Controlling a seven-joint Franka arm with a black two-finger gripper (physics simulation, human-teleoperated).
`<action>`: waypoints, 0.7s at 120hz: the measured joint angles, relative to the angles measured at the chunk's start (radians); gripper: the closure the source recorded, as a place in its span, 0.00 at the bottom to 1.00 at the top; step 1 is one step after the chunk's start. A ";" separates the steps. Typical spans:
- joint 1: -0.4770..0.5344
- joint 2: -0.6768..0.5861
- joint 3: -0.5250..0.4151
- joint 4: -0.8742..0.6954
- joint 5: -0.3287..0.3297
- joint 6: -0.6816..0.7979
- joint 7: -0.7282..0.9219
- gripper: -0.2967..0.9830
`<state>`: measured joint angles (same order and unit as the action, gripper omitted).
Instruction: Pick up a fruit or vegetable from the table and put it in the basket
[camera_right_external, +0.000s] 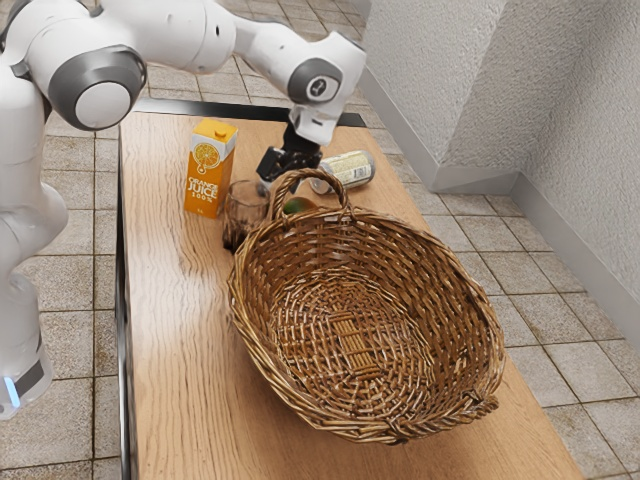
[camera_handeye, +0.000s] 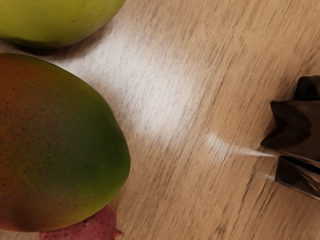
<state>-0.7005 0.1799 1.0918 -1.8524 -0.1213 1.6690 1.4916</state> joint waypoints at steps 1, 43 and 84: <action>0.000 0.000 0.000 -0.001 0.000 0.001 0.001 0.23; 0.008 0.001 0.011 -0.021 0.002 0.068 0.029 0.23; 0.004 0.003 0.010 -0.062 0.001 0.111 0.042 0.23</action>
<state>-0.6967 0.1831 1.1018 -1.9140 -0.1198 1.7798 1.5341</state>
